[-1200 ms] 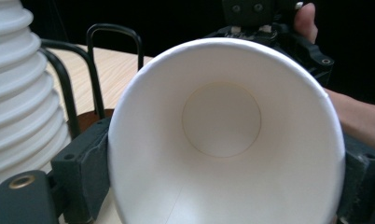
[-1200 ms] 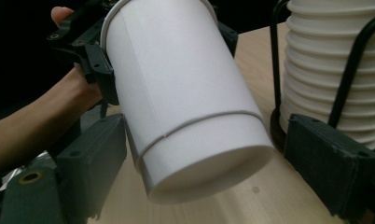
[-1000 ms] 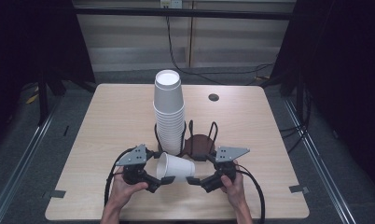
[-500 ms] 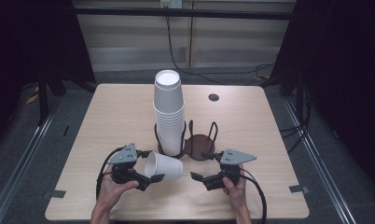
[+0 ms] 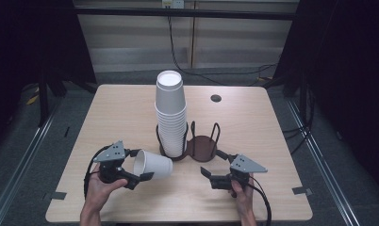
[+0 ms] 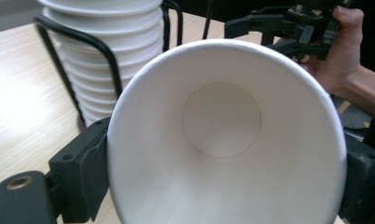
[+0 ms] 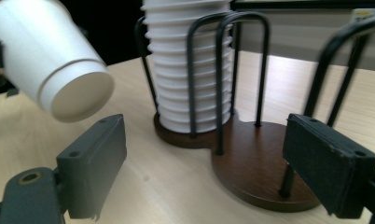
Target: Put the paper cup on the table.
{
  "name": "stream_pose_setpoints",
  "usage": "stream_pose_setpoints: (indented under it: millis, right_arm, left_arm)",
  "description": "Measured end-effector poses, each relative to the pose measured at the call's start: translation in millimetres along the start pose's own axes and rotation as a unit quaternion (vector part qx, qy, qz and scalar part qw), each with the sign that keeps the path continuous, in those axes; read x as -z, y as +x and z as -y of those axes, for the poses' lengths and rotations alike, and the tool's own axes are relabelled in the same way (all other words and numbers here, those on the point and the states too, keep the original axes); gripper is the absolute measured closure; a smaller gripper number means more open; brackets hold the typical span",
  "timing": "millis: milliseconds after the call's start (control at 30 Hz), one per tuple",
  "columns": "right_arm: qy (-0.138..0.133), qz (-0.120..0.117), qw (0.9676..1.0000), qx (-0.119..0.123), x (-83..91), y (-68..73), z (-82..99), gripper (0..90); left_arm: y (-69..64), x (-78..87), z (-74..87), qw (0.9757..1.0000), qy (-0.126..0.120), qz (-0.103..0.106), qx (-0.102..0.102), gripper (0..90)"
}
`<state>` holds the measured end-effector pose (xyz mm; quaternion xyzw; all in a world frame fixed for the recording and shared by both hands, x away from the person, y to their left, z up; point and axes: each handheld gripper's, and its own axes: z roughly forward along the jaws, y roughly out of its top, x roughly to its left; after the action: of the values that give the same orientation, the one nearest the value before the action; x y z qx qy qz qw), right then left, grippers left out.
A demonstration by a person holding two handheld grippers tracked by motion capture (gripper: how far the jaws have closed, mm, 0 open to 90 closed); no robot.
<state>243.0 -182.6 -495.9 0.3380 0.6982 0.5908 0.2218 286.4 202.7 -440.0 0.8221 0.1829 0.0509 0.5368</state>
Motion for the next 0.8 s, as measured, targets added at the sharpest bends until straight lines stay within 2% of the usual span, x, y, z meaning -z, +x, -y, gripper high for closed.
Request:
stream_pose_setpoints:
  millis: [100,233,333,433,467,533,667,800]
  right_arm:
    - [-0.021,0.019,0.9996,-0.001,1.3,-0.1,4.2,13.2]
    - [-0.030,0.045,0.9985,-0.008,2.4,-0.2,9.4,12.8]
    - [-0.038,0.060,0.9974,-0.009,2.1,1.8,10.9,13.0]
    - [-0.052,0.074,0.9959,-0.007,2.2,1.1,13.1,13.2]
    - [-0.055,0.074,0.9957,-0.007,2.8,1.4,13.5,13.1]
    - [-0.066,0.075,0.9950,-0.002,4.8,2.2,14.6,13.0]
    - [-0.090,0.074,0.9932,0.005,8.6,1.6,17.1,13.1]
    - [-0.097,0.072,0.9926,0.013,9.7,2.6,17.9,13.5]
  left_arm:
    - [-0.3,3.6,-0.5,1.0000,-0.004,0.004,-0.003,10.6]
    - [3.8,6.7,-1.6,0.9997,0.020,-0.014,-0.003,10.6]
    - [5.4,12.5,-5.0,0.9996,0.019,-0.021,0.003,10.5]
    - [10.9,22.7,-8.0,0.9986,0.033,-0.042,0.005,10.4]
    - [15.4,27.4,-9.0,0.9979,0.035,-0.053,0.012,10.4]
    - [23.0,31.5,-10.3,0.9972,0.036,-0.057,0.031,10.3]
    - [30.4,33.8,-14.3,0.9934,0.072,-0.084,0.031,10.3]
    - [35.4,35.6,-19.7,0.9929,0.079,-0.081,0.037,10.2]
